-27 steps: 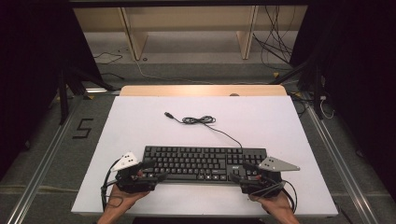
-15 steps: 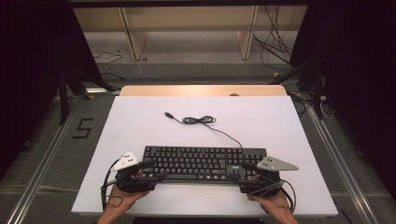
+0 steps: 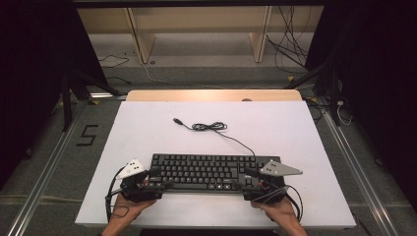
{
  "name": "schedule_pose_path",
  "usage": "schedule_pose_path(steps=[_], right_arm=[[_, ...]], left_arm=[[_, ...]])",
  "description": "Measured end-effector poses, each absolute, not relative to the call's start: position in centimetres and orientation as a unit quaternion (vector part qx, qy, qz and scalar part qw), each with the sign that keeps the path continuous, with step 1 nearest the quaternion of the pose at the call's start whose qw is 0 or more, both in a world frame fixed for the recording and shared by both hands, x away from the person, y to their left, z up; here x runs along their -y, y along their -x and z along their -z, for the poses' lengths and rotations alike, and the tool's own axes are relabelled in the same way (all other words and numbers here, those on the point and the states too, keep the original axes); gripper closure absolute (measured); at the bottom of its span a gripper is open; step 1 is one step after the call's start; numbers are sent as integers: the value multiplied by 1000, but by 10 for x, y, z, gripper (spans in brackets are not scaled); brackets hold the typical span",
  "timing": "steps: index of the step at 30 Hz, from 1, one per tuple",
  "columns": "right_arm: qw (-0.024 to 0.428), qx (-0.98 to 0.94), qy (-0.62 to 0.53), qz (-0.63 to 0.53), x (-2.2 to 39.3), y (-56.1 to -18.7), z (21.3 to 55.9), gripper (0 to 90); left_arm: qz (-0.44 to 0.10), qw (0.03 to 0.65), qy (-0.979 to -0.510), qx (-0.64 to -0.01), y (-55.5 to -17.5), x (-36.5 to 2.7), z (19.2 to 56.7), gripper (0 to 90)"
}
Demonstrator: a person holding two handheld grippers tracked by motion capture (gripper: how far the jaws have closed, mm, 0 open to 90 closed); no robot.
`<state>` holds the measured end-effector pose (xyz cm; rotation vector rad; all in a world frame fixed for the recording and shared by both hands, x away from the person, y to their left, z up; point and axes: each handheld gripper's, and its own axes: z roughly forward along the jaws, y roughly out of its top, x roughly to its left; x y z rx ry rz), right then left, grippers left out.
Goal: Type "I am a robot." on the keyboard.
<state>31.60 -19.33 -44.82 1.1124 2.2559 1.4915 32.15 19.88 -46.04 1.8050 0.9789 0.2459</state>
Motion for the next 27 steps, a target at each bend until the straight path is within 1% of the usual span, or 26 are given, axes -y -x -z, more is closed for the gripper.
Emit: schedule_pose_path(steps=[8, 14, 20, 27], right_arm=[[106, -773, -370, -505, 181, -323, 448, 335], [95, -776, -365, -507, 169, -331, 447, 360], [90, -781, -357, -505, 154, -339, 448, 363], [89, -782, -355, -505, 147, -344, 446, 371]], left_arm=[[-103, 508, -747, -417, -323, -202, 461, 266], [-103, 502, -747, -424, -324, -203, 462, 288], [-106, 497, -747, -429, -325, -205, 463, 332], [-108, 489, -748, -435, -326, -207, 464, 383]])
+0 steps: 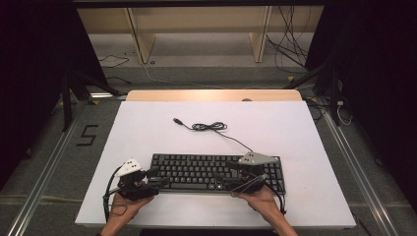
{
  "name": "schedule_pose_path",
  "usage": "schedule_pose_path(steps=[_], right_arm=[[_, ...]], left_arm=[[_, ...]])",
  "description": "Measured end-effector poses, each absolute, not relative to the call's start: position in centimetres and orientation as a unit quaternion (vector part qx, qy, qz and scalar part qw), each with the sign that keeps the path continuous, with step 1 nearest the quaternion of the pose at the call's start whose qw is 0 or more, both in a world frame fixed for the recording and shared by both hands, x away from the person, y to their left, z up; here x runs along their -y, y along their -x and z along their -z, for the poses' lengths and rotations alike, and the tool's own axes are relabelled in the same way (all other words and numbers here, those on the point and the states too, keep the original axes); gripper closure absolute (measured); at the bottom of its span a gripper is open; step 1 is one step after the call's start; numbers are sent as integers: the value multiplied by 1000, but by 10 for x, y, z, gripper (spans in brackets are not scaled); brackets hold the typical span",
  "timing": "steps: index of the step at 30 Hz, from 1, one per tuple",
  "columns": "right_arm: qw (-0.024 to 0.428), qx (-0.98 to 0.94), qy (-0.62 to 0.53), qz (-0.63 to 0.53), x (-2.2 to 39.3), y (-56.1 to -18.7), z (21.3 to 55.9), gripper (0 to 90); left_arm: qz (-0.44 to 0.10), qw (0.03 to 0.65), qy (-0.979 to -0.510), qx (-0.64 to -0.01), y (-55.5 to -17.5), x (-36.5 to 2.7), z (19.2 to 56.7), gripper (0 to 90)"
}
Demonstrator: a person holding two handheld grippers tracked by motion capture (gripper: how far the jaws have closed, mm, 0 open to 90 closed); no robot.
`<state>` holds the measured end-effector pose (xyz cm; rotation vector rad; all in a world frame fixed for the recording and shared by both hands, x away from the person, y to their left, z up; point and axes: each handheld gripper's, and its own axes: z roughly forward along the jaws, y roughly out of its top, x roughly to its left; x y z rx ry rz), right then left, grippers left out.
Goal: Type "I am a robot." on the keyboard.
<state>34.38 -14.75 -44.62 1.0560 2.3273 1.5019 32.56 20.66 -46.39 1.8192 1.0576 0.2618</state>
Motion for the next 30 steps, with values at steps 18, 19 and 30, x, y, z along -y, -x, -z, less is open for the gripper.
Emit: schedule_pose_path(steps=[18, 19, 30], right_arm=[[84, -793, -367, -479, 128, -360, 452, 626], [82, -794, -368, -477, 126, -362, 452, 654], [85, -801, -370, -463, 113, -369, 455, 821]], left_arm=[[-109, 466, -752, -453, -328, -212, 467, 652], [-109, 466, -753, -452, -328, -213, 467, 679], [-115, 450, -764, -448, -331, -215, 470, 844]])
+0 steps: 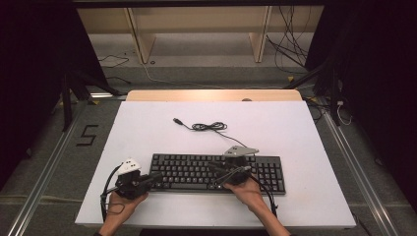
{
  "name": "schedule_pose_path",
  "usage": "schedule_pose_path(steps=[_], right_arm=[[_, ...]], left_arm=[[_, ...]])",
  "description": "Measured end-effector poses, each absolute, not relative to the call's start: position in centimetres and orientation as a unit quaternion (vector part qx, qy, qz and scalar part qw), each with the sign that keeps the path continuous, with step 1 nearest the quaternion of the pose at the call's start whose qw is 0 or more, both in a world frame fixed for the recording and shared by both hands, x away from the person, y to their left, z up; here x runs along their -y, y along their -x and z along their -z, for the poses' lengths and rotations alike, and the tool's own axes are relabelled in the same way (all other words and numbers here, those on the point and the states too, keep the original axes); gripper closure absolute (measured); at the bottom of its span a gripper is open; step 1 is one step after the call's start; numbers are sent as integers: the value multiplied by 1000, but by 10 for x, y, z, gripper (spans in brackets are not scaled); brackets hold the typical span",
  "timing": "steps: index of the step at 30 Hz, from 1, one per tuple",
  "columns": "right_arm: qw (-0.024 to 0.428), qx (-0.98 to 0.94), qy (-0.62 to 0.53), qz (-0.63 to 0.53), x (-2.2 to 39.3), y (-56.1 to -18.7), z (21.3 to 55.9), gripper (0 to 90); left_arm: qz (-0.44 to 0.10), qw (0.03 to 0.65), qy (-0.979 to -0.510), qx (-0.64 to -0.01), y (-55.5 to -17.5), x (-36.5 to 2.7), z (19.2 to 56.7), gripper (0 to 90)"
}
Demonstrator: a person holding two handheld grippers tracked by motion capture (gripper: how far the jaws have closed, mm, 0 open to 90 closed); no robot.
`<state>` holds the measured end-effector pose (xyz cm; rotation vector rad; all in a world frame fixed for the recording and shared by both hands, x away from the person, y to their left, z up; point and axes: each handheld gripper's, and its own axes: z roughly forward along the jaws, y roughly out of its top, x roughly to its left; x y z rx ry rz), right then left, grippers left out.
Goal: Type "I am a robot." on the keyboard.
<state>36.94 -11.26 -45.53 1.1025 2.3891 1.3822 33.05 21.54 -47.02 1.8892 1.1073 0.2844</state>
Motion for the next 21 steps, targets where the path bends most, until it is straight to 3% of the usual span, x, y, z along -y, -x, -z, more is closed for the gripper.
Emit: schedule_pose_path(steps=[6, 21], right_arm=[[89, -808, -368, -452, 104, -373, 458, 900], [87, -815, -371, -436, 92, -380, 465, 900]], left_arm=[[-115, 445, -767, -448, -332, -217, 472, 888], [-114, 433, -770, -456, -336, -220, 474, 889]])
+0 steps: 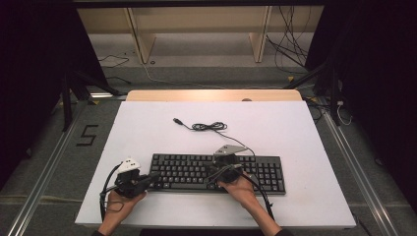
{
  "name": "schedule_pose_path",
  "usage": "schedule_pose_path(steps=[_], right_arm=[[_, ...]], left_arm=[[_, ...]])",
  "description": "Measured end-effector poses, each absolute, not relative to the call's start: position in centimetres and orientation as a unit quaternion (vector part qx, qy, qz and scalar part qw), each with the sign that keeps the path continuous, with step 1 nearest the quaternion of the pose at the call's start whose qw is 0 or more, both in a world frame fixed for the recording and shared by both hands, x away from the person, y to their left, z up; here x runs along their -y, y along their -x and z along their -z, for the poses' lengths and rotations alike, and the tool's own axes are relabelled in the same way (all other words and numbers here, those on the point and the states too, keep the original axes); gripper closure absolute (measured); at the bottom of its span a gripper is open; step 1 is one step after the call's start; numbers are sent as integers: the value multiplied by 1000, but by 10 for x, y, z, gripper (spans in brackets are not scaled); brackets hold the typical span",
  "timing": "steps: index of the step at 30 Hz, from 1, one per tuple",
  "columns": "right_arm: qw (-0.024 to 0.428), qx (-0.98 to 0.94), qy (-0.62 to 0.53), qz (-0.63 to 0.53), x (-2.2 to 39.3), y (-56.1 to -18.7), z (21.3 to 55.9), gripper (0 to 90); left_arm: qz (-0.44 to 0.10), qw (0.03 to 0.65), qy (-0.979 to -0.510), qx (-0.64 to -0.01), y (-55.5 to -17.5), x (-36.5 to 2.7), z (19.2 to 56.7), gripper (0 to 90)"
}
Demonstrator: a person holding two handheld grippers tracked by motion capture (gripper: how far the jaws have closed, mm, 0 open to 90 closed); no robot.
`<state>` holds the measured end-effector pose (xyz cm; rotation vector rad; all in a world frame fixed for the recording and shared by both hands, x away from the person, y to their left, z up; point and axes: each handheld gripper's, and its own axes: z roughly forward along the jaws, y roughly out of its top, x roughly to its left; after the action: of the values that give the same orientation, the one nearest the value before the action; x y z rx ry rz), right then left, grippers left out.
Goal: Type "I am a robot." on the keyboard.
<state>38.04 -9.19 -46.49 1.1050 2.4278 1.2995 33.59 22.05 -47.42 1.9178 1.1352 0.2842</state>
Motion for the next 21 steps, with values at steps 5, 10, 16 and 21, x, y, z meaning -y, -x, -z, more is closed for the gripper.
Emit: schedule_pose_path(steps=[5, 10, 16, 21], right_arm=[[87, -817, -370, -433, 88, -382, 466, 900], [85, -819, -371, -430, 85, -384, 467, 900], [84, -822, -372, -422, 82, -386, 469, 900], [83, -825, -376, -413, 79, -388, 473, 900]], left_arm=[[-114, 428, -770, -459, -337, -222, 475, 889], [-113, 422, -773, -461, -338, -221, 476, 889], [-113, 413, -775, -465, -339, -221, 478, 889], [-113, 407, -778, -465, -340, -222, 479, 888]])
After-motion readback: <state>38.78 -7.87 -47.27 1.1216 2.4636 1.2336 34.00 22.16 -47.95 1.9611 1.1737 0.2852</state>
